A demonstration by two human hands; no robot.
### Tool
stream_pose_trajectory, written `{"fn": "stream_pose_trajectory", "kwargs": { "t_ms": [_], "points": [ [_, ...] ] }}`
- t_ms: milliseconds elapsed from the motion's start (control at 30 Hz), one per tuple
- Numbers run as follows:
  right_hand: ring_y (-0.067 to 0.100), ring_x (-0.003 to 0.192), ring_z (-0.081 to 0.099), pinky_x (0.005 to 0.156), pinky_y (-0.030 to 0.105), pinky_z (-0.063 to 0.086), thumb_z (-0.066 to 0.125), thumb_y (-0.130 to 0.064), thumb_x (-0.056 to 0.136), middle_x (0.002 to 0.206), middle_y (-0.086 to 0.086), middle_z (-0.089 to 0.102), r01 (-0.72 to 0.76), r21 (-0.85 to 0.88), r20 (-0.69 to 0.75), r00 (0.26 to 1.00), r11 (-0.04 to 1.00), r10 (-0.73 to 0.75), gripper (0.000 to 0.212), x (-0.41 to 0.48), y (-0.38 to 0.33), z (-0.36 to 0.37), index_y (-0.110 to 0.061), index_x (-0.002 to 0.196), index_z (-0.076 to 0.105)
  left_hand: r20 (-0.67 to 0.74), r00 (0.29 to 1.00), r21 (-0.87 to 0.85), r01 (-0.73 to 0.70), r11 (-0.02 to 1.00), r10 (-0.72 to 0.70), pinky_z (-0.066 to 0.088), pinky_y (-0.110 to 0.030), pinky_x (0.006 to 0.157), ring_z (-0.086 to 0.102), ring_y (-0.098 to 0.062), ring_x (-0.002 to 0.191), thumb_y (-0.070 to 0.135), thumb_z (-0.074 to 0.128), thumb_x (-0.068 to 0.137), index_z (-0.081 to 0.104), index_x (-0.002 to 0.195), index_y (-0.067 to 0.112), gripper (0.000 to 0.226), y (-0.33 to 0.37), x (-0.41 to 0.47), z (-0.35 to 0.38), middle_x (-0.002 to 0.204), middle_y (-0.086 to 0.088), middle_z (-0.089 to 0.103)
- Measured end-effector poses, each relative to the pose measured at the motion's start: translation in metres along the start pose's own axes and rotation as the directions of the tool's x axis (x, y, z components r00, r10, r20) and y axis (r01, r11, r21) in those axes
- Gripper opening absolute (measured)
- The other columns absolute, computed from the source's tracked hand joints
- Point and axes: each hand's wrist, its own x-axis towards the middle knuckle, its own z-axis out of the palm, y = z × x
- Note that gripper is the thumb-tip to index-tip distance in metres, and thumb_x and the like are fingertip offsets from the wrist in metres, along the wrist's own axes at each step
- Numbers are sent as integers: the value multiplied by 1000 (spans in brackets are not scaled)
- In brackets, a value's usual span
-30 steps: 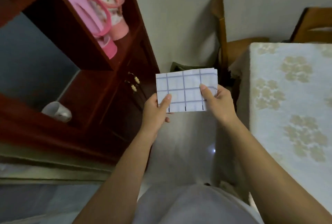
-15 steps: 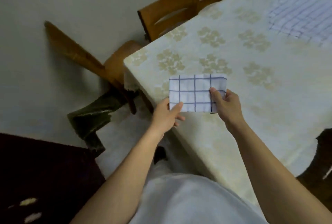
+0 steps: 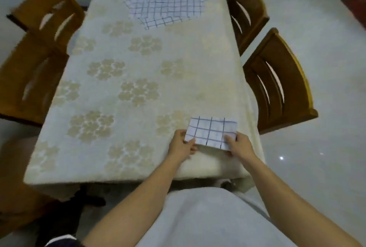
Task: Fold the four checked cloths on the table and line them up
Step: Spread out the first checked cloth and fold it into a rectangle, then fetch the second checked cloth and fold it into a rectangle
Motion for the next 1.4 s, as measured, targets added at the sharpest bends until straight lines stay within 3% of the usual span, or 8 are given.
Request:
{"fn": "stream_pose_trajectory", "kwargs": {
  "t_ms": [300, 433, 500, 600, 800, 1033, 1233, 1400],
  "points": [
    [24, 68, 70, 69, 39, 60, 57, -21, 99, 74, 9, 70, -200, 89, -129, 969, 976, 210, 11, -27, 56, -11, -16, 91, 62, -49, 997, 190, -41, 981, 51, 57, -23, 66, 70, -23, 93, 9, 66, 94, 47, 132, 18, 43, -6, 13, 29, 121, -9, 65],
    [24, 101, 63, 88, 39, 54, 60, -30, 97, 117, 3, 61, -147, -95, -261, 958, 985, 118, 30, -20, 54, -21, -20, 123, 50, -126, 974, 394, -124, 911, 187, 46, -27, 89, 57, -21, 108, 11, 67, 93, 35, 146, 18, 62, -8, -9, 35, 135, -7, 48],
    [23, 111, 57, 90, 35, 50, 61, -34, 96, 133, 1, 49, -7, -309, -291, 953, 951, -87, 44, -11, 48, -28, -23, 135, 44, -118, 912, 704, -203, 680, 394, 36, -31, 106, 43, -24, 131, 21, 66, 95, 31, 151, 20, 66, -2, -19, 45, 153, -5, 30],
    [23, 127, 49, 104, 37, 44, 61, -35, 95, 147, 1, 43, 266, -560, -99, 919, 785, -382, 54, 6, 40, -24, -22, 144, 43, 121, 883, 852, -326, 409, 453, 18, -34, 123, 18, -21, 152, 29, 55, 101, 20, 159, 18, 68, 10, -17, 75, 166, -2, 16],
    [22, 150, 20, 122, 41, 19, 51, -50, 97, 164, 2, 19, 432, -692, 250, 895, 579, -369, 74, 17, 72, -32, -18, 156, 20, 95, 992, 940, -117, 321, 84, 8, -43, 125, -6, -25, 155, 35, 46, 105, -7, 160, 12, 80, -4, -12, 110, 168, -5, -11],
    [21, 148, 23, 121, 44, 24, 61, -53, 88, 162, -1, 22, 417, -663, 238, 905, 621, -353, 85, 16, 87, -59, -20, 154, 20, -105, 983, 957, 59, 285, 149, 12, -41, 125, 7, -28, 155, 34, 47, 105, 5, 160, 11, 73, 4, -31, 132, 169, -8, 0],
    [21, 132, 47, 109, 38, 41, 61, -47, 92, 148, -1, 43, 365, -538, 150, 929, 760, -340, 62, 4, 77, -77, -25, 145, 37, 16, 973, 954, -85, 289, 232, 12, -41, 126, 12, -26, 154, 27, 50, 102, 22, 158, 18, 63, 1, -55, 135, 167, -4, 17],
    [9, 98, 62, 87, 27, 54, 56, -42, 97, 112, -10, 62, 282, -404, -85, 936, 871, -342, 29, -11, 44, -155, -27, 121, 62, 75, 866, 823, -333, 459, 495, 40, -37, 109, 54, -23, 124, 35, 56, 100, 57, 137, 21, 39, 69, -52, 137, 134, -3, 62]
  ]
}}
